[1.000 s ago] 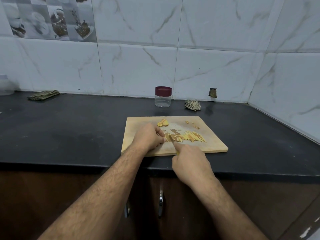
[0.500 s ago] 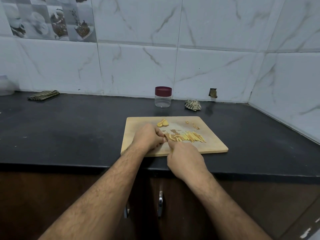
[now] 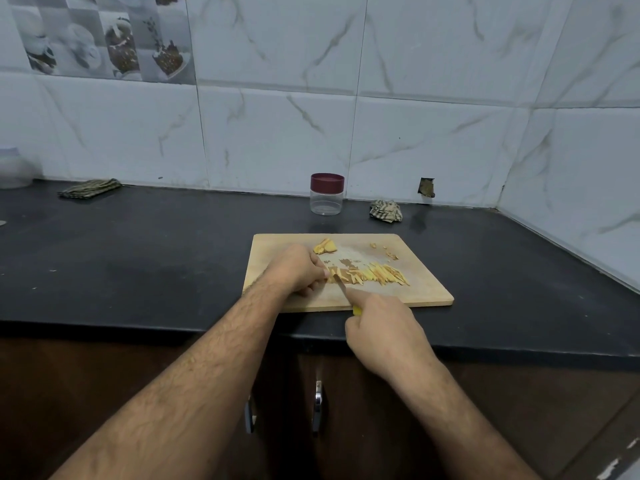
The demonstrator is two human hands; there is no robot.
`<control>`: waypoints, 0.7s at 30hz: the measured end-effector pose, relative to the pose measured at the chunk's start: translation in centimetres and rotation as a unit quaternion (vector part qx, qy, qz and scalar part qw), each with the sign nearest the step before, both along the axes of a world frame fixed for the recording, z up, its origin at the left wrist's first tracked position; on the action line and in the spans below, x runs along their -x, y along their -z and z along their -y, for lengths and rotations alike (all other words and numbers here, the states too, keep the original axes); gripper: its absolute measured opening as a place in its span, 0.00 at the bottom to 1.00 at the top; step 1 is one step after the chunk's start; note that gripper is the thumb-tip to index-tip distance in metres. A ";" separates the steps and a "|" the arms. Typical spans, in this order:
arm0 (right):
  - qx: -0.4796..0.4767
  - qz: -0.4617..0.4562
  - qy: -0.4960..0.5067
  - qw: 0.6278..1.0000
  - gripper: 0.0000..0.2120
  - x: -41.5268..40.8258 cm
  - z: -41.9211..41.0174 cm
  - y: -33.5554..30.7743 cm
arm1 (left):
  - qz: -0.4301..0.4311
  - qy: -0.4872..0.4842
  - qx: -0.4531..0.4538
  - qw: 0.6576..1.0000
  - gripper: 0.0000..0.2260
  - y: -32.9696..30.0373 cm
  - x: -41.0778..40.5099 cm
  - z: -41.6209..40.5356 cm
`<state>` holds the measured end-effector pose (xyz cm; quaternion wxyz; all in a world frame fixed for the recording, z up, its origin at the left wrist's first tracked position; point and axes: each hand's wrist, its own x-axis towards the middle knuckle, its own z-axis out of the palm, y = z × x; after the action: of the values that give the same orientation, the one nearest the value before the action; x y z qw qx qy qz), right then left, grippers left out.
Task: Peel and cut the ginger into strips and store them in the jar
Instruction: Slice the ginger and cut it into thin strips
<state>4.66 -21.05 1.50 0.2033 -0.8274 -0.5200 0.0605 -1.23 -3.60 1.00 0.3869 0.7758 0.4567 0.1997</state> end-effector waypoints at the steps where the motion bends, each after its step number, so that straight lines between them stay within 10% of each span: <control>1: -0.005 -0.006 0.001 1.000 0.30 0.0 -0.1 -0.1 | 0.001 -0.004 -0.002 1.000 0.08 0.1 -0.1 0.0; 21: -0.003 0.032 -0.011 0.999 0.19 0.2 -3.0 0.2 | -0.010 -0.048 -0.048 0.998 0.07 0.5 -0.4 0.1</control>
<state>4.41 -18.04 1.25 0.1888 -0.8227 -0.5351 0.0346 -0.85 -3.72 0.48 0.3341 0.7726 0.4875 0.2319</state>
